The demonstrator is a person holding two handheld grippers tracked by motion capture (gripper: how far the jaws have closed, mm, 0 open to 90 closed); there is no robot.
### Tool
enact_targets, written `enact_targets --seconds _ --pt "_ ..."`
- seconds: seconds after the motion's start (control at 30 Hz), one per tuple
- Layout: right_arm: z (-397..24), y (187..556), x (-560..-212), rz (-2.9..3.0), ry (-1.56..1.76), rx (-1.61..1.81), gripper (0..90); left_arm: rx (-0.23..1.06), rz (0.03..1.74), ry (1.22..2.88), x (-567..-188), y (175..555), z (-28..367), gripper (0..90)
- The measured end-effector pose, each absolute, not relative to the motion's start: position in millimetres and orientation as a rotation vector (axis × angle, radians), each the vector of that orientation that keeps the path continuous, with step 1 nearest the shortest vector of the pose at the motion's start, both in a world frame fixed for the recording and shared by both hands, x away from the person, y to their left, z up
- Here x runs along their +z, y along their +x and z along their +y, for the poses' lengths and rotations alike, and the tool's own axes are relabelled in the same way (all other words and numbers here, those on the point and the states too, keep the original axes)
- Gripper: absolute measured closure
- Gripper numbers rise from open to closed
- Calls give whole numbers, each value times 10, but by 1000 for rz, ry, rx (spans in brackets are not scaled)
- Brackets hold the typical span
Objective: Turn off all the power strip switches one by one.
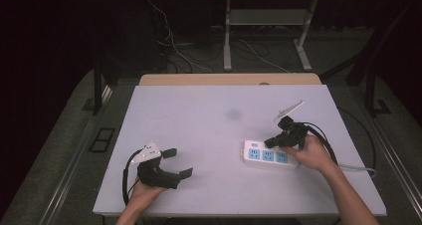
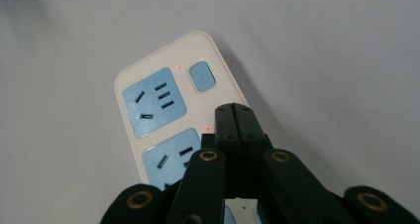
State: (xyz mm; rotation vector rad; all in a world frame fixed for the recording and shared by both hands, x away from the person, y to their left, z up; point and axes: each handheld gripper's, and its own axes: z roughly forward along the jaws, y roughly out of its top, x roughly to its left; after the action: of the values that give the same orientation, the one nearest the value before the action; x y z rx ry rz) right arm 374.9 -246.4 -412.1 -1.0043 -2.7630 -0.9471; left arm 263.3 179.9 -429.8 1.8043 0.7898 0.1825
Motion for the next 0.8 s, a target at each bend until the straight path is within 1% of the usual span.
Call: enact_targets --seconds 0.2,0.3,0.4,0.8 --pt "-2464 3741 -4079 -2748 -998 -981 900 182 789 1804 -4296 2634 1807 25" --pt "-2450 3739 -4063 -2777 -990 -923 900 182 792 1805 -4299 2639 1809 25" --pt "-2464 3729 -4048 -2776 -989 -936 900 182 792 1804 -4298 2638 1809 25" --pt "-2500 3705 -3837 -2760 -978 -1030 900 180 791 1804 -4299 2638 1806 26"
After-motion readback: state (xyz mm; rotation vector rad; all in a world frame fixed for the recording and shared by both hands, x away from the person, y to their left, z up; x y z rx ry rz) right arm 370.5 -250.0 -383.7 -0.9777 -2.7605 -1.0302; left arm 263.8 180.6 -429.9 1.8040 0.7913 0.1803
